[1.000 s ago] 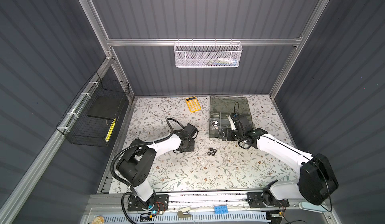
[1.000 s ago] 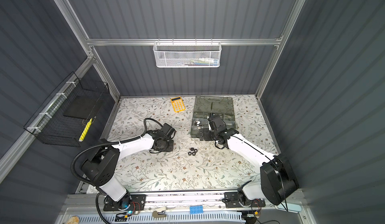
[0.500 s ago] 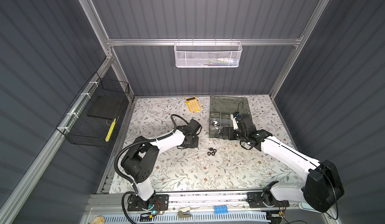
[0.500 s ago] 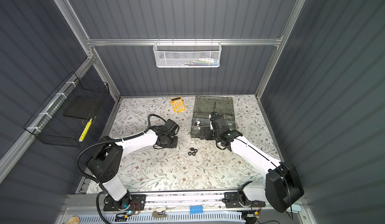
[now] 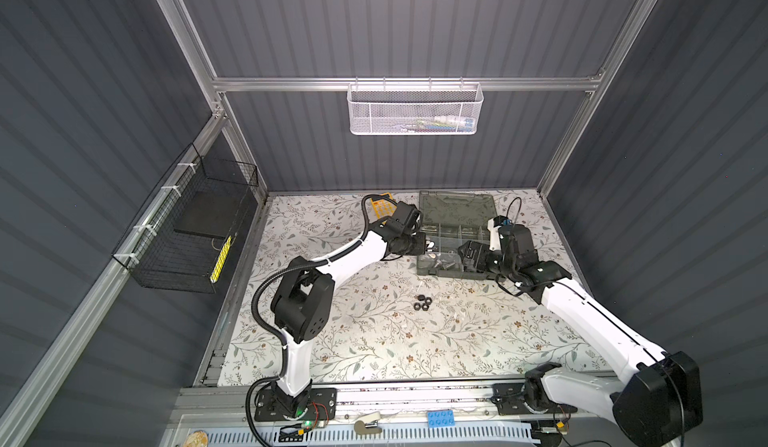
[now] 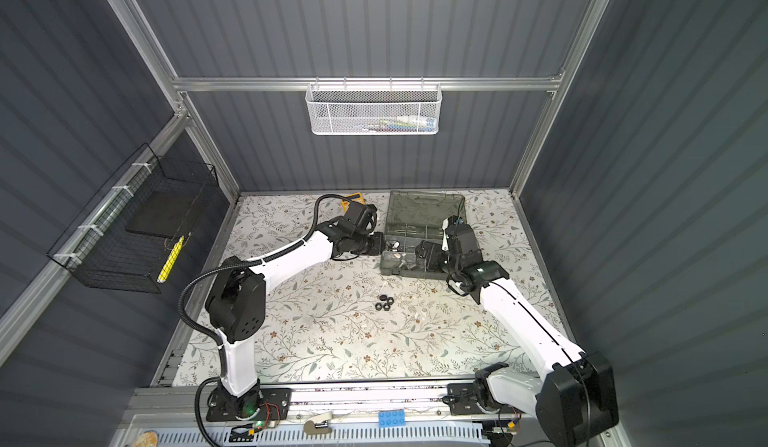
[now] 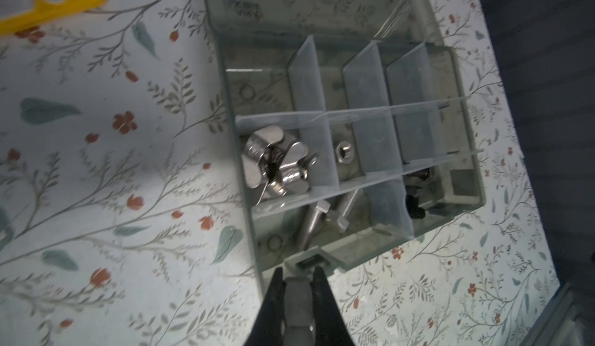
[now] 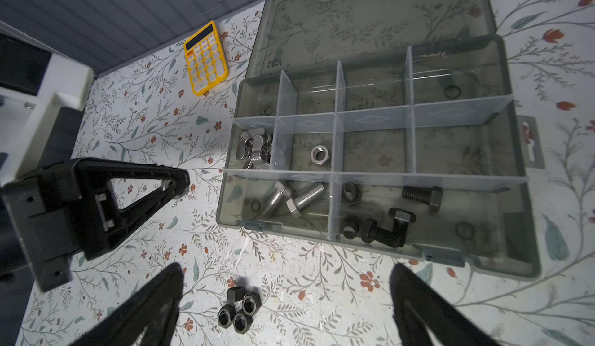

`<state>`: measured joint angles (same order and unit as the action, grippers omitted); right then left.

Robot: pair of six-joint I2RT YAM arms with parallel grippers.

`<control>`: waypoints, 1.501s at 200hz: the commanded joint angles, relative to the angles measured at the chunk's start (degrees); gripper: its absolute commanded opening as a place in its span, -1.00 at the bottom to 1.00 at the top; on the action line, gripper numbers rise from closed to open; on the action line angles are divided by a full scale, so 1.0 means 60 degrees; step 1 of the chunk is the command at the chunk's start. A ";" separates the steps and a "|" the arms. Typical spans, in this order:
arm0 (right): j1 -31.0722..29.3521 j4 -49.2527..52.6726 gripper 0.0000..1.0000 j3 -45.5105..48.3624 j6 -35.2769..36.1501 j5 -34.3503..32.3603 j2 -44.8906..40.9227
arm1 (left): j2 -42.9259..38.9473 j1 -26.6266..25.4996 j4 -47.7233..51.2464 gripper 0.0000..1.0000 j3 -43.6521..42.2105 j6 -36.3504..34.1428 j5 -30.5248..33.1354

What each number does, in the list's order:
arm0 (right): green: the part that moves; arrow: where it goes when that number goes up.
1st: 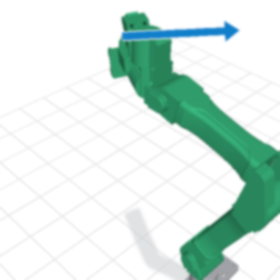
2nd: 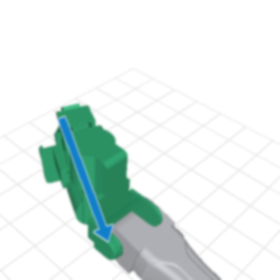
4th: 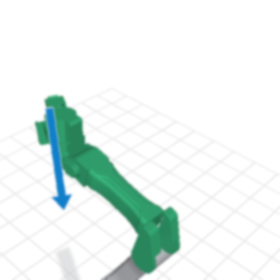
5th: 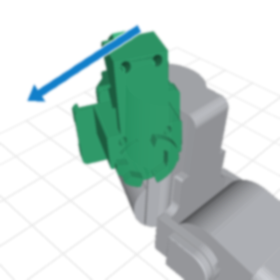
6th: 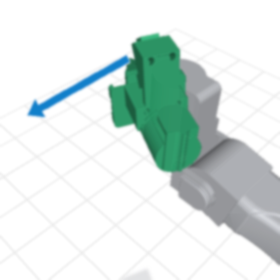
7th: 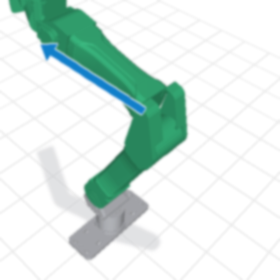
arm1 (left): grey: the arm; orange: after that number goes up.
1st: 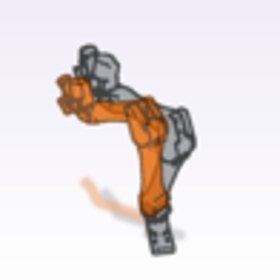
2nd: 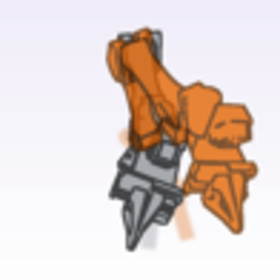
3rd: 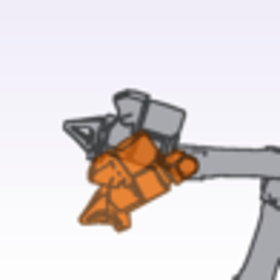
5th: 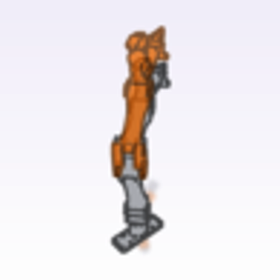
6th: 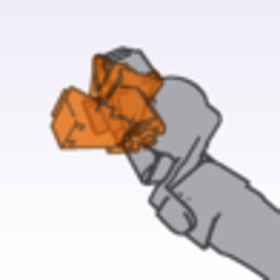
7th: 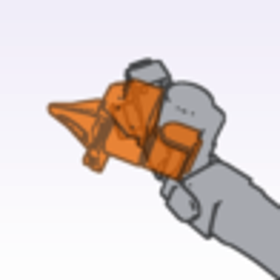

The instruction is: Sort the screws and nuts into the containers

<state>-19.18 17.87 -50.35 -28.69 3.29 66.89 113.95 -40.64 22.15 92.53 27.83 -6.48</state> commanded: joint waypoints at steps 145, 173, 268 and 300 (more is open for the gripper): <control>0.1026 0.1369 0.98 0.0555 0.0366 0.0588 -0.1248 | 0.3519 -0.0624 -0.1446 -0.26 0.3469 0.0555 -0.1242; 0.1014 0.1598 0.98 0.0560 0.0519 0.0620 -0.1152 | 0.2849 -0.0624 -0.1280 0.17 0.3194 0.0391 -0.1081; -0.1213 0.1950 0.97 0.0482 0.0962 -0.0606 -0.0530 | -0.1061 -0.0063 -0.1253 0.99 -0.0288 0.0268 -0.0546; -0.2121 0.1764 0.88 0.0538 0.0865 -0.0628 0.0424 | -0.2673 0.0314 -0.1753 0.99 -0.2557 0.0637 -0.0688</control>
<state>-28.84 27.99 -47.13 -23.97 1.54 66.74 102.94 -40.40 12.64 86.02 29.95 -10.48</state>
